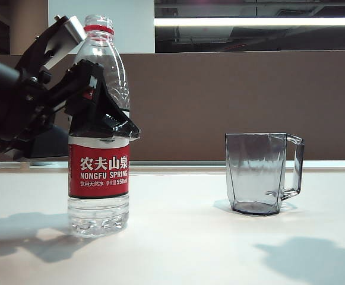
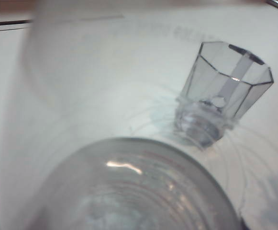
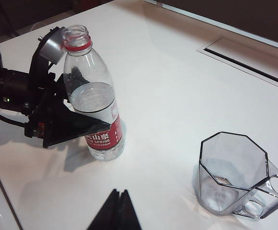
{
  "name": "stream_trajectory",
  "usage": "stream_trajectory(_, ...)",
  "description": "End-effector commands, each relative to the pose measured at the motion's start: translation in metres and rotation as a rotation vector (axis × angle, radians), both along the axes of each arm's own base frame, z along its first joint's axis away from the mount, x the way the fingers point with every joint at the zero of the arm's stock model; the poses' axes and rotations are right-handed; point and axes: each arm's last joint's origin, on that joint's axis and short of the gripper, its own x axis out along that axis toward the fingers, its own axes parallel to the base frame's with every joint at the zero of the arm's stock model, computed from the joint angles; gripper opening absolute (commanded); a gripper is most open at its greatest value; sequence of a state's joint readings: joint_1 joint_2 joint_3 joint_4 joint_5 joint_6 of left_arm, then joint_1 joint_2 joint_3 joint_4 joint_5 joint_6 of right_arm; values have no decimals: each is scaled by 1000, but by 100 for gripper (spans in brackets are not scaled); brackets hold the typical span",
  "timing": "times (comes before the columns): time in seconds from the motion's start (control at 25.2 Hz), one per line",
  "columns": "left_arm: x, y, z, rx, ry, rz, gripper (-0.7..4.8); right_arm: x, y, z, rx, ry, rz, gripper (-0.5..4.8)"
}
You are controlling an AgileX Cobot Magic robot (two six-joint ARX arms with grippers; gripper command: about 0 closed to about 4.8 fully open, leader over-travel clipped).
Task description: Pick up the mineral water bottle with the left hand on the table and pour water into the mug until it's half full.
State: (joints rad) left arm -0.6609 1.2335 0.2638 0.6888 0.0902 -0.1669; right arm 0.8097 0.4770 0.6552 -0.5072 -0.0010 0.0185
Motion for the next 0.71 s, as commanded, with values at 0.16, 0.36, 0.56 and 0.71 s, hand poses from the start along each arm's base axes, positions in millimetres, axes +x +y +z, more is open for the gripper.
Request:
stream_trajectory(0.16, 0, 0, 2, -24, -27, -3, 479, 0, 0, 4, 19, -18, 2, -8)
stream_trajectory(0.36, -4, 2, -1, -43, -50, -3, 479, 0, 0, 4, 19, -18, 2, -8)
stream_trajectory(0.56, -8, 6, -5, -54, -66, -3, 479, 0, 0, 4, 19, -18, 3, -8)
stream_trajectory(0.71, -9, 7, -9, -46, -56, -3, 479, 0, 0, 4, 19, -18, 2, -8)
